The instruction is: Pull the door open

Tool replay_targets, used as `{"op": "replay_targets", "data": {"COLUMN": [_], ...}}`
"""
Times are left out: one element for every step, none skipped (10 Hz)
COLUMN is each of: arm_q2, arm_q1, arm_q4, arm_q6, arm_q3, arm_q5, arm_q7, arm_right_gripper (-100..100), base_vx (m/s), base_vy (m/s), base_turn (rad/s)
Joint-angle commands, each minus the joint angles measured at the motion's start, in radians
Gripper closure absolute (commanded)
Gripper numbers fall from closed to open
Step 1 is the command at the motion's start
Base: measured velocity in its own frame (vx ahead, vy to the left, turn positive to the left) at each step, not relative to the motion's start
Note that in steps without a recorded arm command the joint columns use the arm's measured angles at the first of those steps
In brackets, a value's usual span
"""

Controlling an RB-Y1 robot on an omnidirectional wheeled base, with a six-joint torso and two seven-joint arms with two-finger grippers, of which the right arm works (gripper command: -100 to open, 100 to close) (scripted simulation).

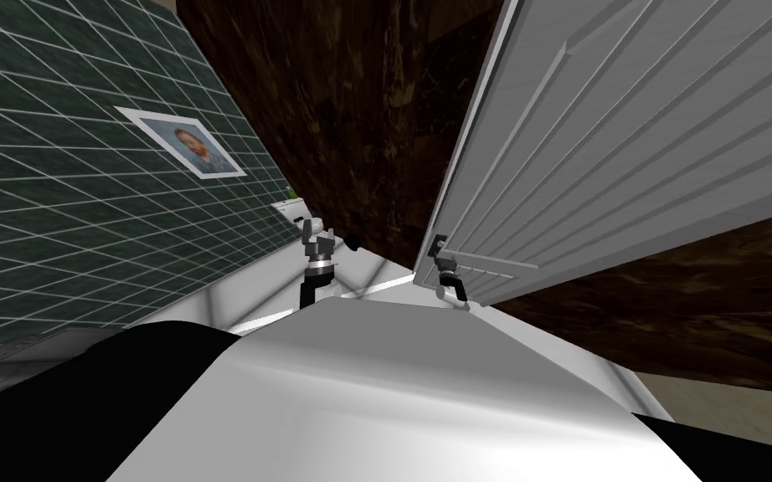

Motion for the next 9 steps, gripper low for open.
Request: {"op": "replay_targets", "data": {"arm_q2": [-0.028, -0.049, -0.071, -0.09, -0.104, -0.091, -0.091, -0.091, -0.091], "arm_q1": [0.003, 0.003, 0.003, 0.004, 0.004, 0.006, 0.006, 0.006, 0.006], "arm_q4": [0.006, 0.016, 0.027, 0.036, 0.044, 0.033, 0.033, 0.033, 0.033], "arm_q6": [-0.002, -0.007, -0.011, -0.016, -0.019, -0.013, -0.013, -0.013, -0.013], "arm_q3": [-0.018, -0.031, -0.044, -0.056, -0.066, -0.06, -0.06, -0.06, -0.06], "arm_q5": [-0.013, -0.022, -0.032, -0.04, -0.046, -0.041, -0.041, -0.041, -0.041], "arm_q7": [-0.021, -0.036, -0.05, -0.063, -0.073, -0.062, -0.062, -0.062, -0.062], "arm_right_gripper": [-100, -100, -100, -100, -100, -100, 100, 100, 100], "base_vx": [0.196, 0.2, 0.21, 0.208, 0.185, 0.081, -0.006, -0.029, -0.029], "base_vy": [0.034, 0.012, 0.016, 0.004, -0.01, -0.008, -0.005, -0.014, -0.004], "base_turn": [0.21, 0.112, 0.14, 0.157, 0.138, 0.025, -0.044, -0.025, 0.029]}}
